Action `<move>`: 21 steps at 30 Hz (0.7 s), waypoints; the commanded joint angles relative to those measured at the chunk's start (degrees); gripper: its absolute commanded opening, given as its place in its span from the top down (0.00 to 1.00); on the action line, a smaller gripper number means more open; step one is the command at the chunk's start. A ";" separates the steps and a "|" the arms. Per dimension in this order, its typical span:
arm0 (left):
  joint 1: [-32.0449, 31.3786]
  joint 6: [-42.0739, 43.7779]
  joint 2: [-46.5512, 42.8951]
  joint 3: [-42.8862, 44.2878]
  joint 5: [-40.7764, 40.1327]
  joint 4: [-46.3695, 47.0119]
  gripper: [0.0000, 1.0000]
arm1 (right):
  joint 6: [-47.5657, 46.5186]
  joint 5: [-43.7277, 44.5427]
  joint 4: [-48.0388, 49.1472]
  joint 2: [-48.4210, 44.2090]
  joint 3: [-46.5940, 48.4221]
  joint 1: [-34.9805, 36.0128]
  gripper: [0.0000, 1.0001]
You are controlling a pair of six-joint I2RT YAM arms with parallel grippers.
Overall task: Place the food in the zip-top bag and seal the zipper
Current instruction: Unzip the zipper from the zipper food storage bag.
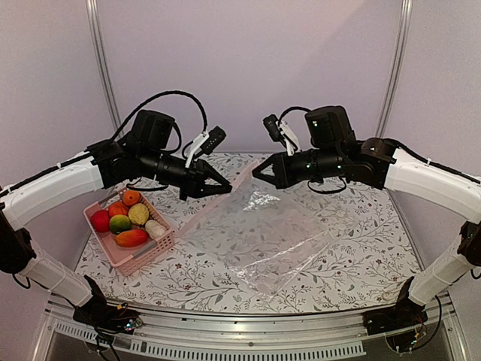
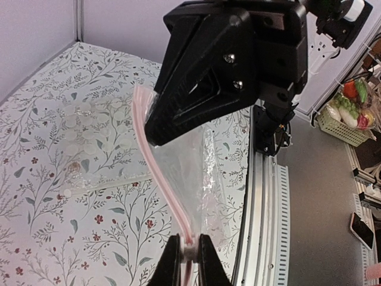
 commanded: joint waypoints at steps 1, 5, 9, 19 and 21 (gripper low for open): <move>-0.66 0.69 -0.32 -0.63 1.72 -3.07 1.00 | 0.06 6.20 -0.18 -2.13 -0.56 -2.54 1.00; -0.59 0.65 -0.26 -0.63 1.68 -3.06 1.00 | -0.31 7.15 -0.47 -2.65 -0.53 -2.83 1.00; -0.64 0.71 -0.21 -0.63 1.66 -3.12 1.00 | -0.48 8.39 -0.80 -3.18 -0.53 -3.23 1.00; -0.68 0.76 -0.28 -0.68 1.56 -3.25 1.00 | -0.03 9.62 -0.69 -3.19 -0.35 -4.20 1.00; -0.69 0.73 -0.28 -0.63 1.55 -3.26 1.00 | 0.08 9.89 -0.70 -3.12 -0.36 -4.54 1.00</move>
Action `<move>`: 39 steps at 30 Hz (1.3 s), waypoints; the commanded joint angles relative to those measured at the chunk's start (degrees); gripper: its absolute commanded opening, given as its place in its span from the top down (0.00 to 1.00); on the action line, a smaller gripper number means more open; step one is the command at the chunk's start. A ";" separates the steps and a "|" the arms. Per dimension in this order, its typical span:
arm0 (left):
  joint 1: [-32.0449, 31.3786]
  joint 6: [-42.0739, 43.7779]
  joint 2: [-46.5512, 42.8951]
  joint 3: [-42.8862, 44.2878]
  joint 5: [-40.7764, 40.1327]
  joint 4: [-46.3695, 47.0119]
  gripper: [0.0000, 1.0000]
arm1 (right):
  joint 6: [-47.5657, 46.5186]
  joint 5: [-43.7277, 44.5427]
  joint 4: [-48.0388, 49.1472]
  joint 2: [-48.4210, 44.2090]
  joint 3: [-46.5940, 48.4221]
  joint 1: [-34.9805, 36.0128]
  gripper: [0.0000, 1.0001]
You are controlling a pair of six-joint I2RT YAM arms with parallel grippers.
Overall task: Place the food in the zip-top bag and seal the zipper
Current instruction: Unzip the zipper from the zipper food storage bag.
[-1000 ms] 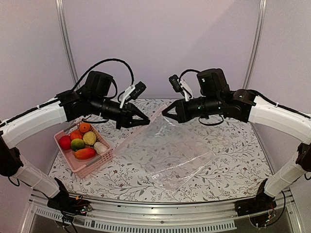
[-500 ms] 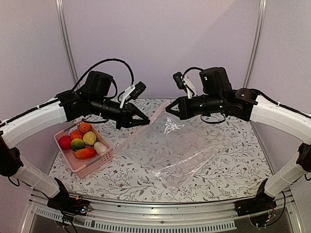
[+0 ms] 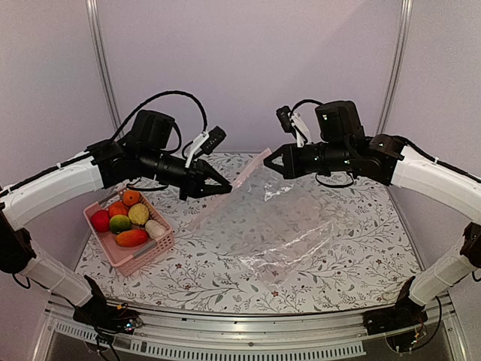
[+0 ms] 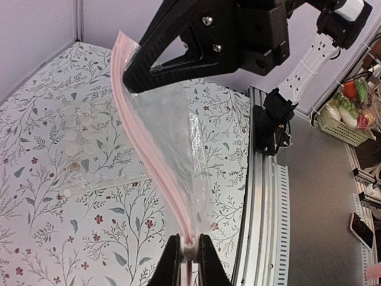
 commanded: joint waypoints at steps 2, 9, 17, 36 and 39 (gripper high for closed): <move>-0.65 0.76 -0.35 -0.63 1.46 -3.31 1.00 | 0.17 5.14 -0.20 -1.26 -0.36 -2.33 1.00; -0.70 0.72 -0.42 -0.63 1.44 -3.42 1.00 | 0.27 6.04 -0.21 -1.30 -0.26 -3.00 1.00; -0.70 0.93 -0.42 -0.63 1.31 -3.56 1.00 | -0.05 6.83 -0.44 -2.37 -0.44 -4.17 1.00; -0.70 1.38 -0.47 -0.63 0.30 -4.23 1.00 | -2.08 9.97 -1.15 -4.10 0.17 -7.02 1.00; -0.70 1.53 -0.45 -0.63 0.12 -4.29 1.00 | -2.31 10.10 -1.40 -4.62 0.17 -7.38 1.00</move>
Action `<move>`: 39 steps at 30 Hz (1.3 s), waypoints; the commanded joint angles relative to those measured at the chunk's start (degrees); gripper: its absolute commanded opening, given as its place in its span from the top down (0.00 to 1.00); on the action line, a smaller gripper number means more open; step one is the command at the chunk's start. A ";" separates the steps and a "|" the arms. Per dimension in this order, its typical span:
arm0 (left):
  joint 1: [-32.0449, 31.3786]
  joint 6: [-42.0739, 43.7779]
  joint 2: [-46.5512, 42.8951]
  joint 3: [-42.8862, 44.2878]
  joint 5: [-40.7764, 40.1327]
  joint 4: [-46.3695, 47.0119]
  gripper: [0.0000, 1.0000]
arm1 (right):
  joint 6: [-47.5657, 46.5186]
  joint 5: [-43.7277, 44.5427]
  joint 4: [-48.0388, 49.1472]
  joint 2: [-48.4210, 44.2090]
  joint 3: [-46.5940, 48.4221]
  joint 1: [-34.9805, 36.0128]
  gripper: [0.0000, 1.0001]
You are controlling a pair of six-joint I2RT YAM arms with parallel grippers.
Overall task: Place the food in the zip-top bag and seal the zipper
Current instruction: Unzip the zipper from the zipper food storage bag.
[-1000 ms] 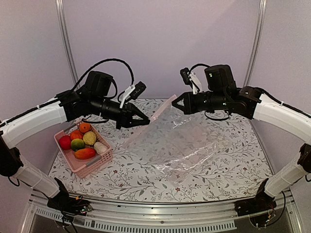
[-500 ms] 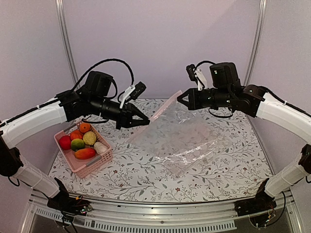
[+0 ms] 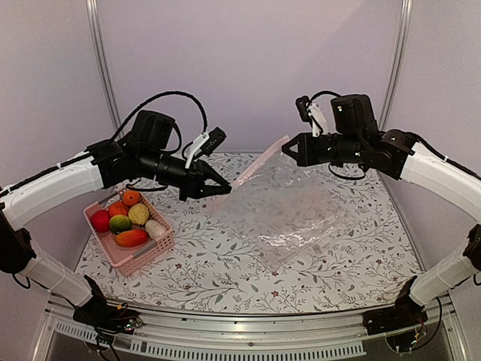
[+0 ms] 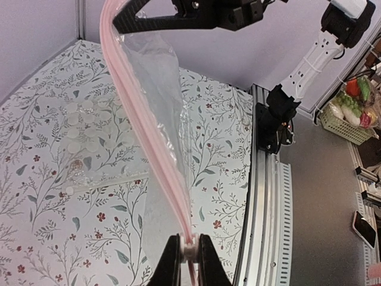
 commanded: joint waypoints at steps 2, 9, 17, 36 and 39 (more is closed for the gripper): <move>-0.70 0.94 -0.31 -0.63 0.64 -3.73 1.00 | -0.99 5.59 -0.38 -2.75 0.26 -2.42 1.00; -0.70 1.20 -0.09 -0.46 0.02 -4.08 1.00 | -1.28 6.08 -0.61 -3.66 0.17 -2.42 1.00; -0.70 1.45 0.25 -0.46 -0.45 -4.47 1.00 | -1.75 6.85 -1.08 -4.38 0.08 -2.48 1.00; -0.66 3.00 -0.06 0.28 -3.37 -6.76 1.00 | -2.50 8.23 -1.91 -5.86 -0.05 -2.50 1.00; -0.70 3.29 -0.01 0.34 -3.49 -7.08 1.00 | -2.55 8.32 -1.99 -6.03 -0.01 -2.55 1.00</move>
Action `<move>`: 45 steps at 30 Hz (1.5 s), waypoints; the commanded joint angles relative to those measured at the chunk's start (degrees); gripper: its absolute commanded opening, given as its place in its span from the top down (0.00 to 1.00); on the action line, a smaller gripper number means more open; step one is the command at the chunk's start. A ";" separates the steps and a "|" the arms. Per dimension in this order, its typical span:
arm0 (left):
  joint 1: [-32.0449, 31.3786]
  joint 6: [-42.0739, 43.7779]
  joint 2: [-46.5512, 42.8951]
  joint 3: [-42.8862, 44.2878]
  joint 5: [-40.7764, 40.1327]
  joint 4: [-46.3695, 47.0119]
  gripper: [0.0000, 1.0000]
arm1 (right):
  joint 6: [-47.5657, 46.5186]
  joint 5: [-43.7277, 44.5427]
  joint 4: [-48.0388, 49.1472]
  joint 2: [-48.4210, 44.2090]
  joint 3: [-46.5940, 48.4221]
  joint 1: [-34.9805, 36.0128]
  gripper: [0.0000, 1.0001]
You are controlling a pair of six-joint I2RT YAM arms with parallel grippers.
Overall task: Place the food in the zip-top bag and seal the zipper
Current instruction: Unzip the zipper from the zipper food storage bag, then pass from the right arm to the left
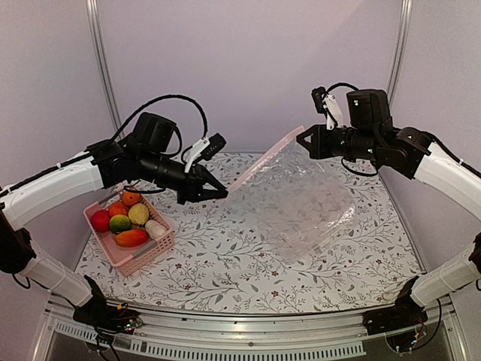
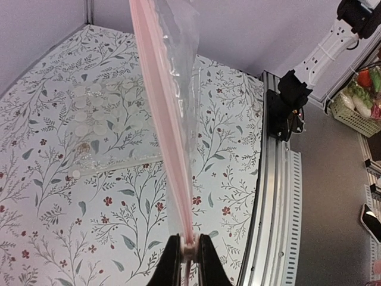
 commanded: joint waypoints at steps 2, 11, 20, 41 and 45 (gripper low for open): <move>-0.70 1.39 0.13 0.43 -0.71 -3.77 1.00 | -0.71 2.86 -0.19 -1.80 -0.05 -1.13 1.00; -0.70 1.74 0.45 0.85 -0.95 -4.57 1.00 | -1.27 2.60 -0.35 -2.24 -0.26 -1.06 1.00; -0.70 0.55 0.61 1.25 1.69 -4.02 0.87 | -4.91 -10.22 5.85 -4.44 -4.65 -1.10 1.00; -1.79 -12.86 -0.23 7.96 0.89 2.49 0.26 | -17.34 -33.91 -3.35 -5.42 -2.33 -1.12 1.00; -2.53 -11.94 1.43 6.41 0.02 2.22 0.32 | -16.79 -34.96 -3.35 -5.23 -2.38 -1.03 1.00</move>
